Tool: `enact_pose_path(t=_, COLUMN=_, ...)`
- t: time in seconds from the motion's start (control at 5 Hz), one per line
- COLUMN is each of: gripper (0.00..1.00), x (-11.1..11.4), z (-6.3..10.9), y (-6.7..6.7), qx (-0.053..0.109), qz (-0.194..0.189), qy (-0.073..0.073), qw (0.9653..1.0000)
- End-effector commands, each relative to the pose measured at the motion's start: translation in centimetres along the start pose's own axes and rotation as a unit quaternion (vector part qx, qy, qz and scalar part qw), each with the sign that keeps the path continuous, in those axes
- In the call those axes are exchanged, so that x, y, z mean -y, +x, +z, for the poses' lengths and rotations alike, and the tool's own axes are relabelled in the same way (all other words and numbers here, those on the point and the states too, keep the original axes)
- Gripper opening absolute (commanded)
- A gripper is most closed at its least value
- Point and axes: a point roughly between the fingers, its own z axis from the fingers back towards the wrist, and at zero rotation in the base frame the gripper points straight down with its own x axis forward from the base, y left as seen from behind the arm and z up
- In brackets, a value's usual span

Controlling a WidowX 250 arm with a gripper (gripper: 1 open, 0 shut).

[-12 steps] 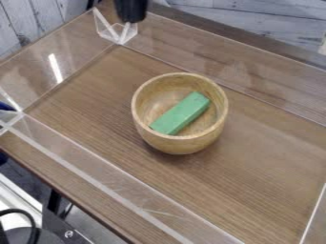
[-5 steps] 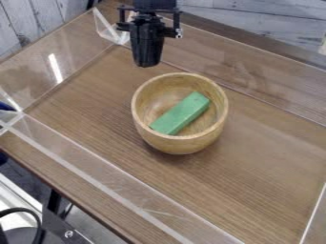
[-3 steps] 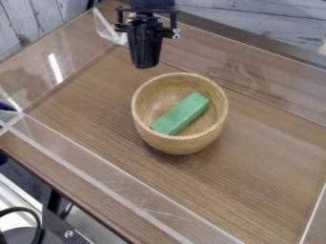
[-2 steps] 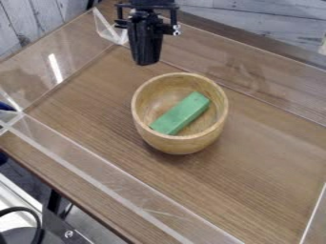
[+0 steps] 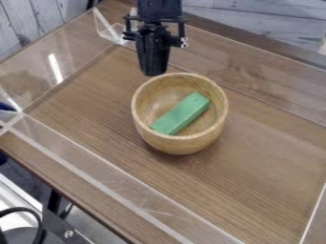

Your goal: Put the green block in the brown bowl

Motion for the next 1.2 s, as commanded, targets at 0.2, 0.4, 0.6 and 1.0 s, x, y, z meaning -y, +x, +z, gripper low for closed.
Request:
enact_pose_path(t=0.2, gripper=0.0, x=-1.3, z=2.7, y=0.3, qx=0.024, qz=-0.024, qy=-0.008, qw=0.9994)
enact_pose_path(t=0.4, gripper=0.0, x=-1.8, z=3.7, y=0.1, qx=0.033, qz=-0.028, qy=-0.004, qw=0.9991)
enact_pose_path(t=0.6, gripper=0.0, x=-2.6, z=4.1, y=0.0, qx=0.037, qz=-0.032, qy=0.001, qw=0.9988)
enact_pose_path(t=1.0, gripper=0.0, x=-4.0, z=2.6, y=-0.4, qx=0.051, qz=-0.052, qy=-0.017, qw=0.9972)
